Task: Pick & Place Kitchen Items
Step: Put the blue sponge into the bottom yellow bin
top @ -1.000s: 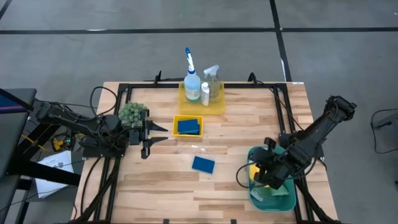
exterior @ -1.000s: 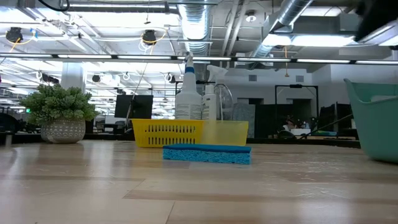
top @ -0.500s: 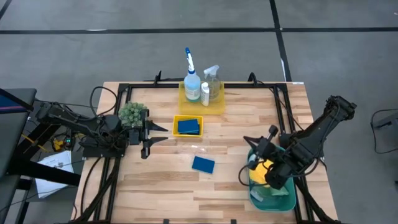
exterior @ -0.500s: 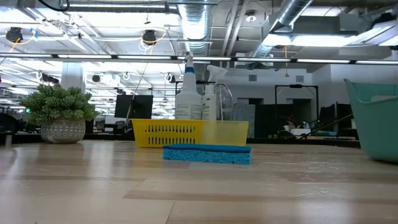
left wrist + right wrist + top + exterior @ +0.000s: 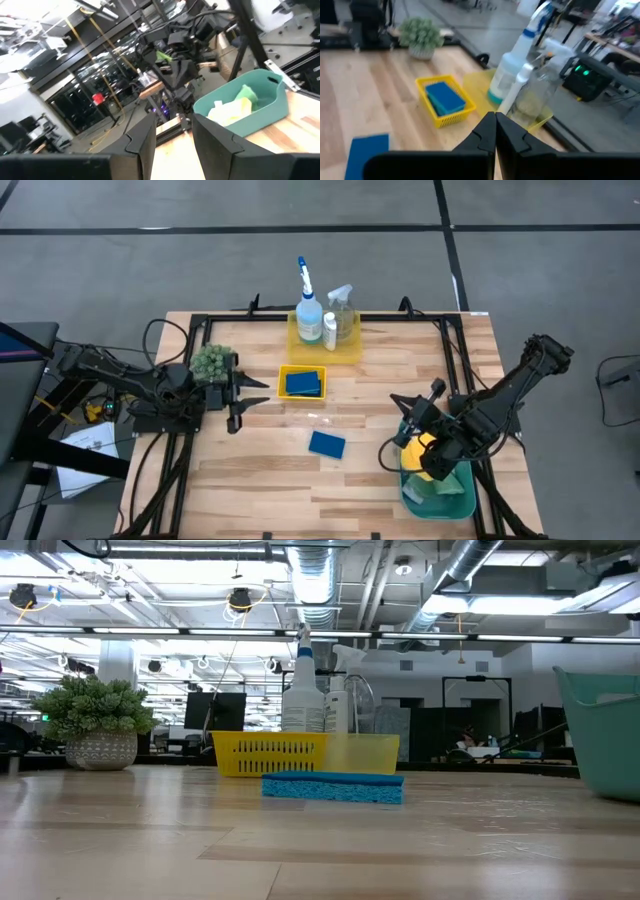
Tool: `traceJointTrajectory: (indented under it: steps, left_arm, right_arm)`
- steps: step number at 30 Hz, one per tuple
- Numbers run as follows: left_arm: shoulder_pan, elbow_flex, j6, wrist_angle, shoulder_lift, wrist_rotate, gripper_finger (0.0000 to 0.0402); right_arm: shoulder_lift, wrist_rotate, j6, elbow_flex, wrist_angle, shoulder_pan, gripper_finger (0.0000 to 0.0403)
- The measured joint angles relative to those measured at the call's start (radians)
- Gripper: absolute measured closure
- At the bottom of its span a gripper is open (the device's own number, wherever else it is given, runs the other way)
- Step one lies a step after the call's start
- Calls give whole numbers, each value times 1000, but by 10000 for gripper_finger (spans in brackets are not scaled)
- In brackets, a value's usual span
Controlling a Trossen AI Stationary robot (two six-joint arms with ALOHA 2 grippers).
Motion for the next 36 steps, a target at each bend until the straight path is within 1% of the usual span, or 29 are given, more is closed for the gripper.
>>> traceJointTrajectory:
  steps: [3,5,8,13,15,20,22,25,27,30,33,36]
  left_arm:
    - [17,0,-2,-10,0,-44,280]
    - [31,0,-8,-13,0,-60,280]
    - [47,0,-17,-15,0,-61,280]
    - [63,0,-26,-15,0,-61,280]
    - [63,0,-26,-16,0,-61,280]
    - [63,0,-29,-16,0,-61,280]
    - [63,0,-29,-16,0,-61,280]
    - [63,0,-29,-16,0,-61,280]
    - [63,0,-29,-16,0,-61,280]
    - [63,0,-29,-16,0,-61,280]
    - [63,0,-29,-16,0,-61,280]
    - [63,0,-29,-16,0,-61,280]
  right_arm:
    - [0,-70,-39,0,33,-21,403]
    - [0,-88,-72,0,68,-36,403]
    - [4,-118,-150,0,112,-46,403]
    - [57,-144,-246,-1,151,-52,403]
    - [92,-177,-324,0,185,-62,403]
    - [173,-317,-583,-1,362,-91,403]
    - [201,-396,-689,-1,444,-107,403]
    - [230,-524,-803,0,555,-137,403]
    - [250,-612,-821,0,592,-160,403]
    - [276,-723,-803,0,601,-201,394]
    - [307,-797,-761,0,595,-247,371]
    - [344,-867,-732,0,596,-287,339]
